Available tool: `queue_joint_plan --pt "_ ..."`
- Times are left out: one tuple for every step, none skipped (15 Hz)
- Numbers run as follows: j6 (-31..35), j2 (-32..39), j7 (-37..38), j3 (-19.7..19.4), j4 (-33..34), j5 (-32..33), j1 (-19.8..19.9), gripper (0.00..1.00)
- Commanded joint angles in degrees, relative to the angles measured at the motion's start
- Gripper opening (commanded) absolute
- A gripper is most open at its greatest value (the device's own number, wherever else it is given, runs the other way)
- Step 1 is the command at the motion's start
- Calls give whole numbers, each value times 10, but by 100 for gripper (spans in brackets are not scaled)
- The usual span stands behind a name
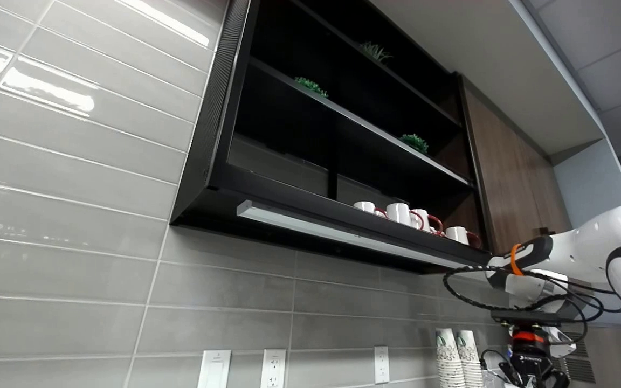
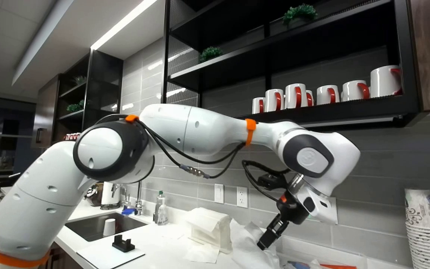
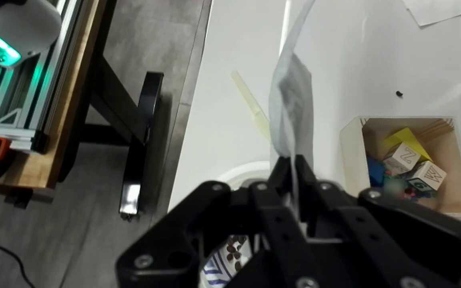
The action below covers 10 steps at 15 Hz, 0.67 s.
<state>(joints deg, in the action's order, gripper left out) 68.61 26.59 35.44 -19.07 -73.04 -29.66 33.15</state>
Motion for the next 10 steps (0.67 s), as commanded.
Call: queue_joint_plan --pt "127 -111 -37 -4 -138 76 -74 2" --pt "155 -134 -50 -1 -164 97 -89 2" --pt "182 -158 -68 3 -191 106 -100 2" --pt "206 -178 -88 7 -217 121 -111 2" --pt "149 -112 -52 -2 -125 90 -96 2" --pt "157 -125 -53 -1 -138 94 -104 6" --pt "156 -126 -52 -1 -136 94 -105 6" --pt "156 -124 -52 -2 -134 94 -105 6" --pt "156 -122 -52 -3 -133 94 -103 6" --pt "156 -120 -52 -5 -133 94 -101 6"
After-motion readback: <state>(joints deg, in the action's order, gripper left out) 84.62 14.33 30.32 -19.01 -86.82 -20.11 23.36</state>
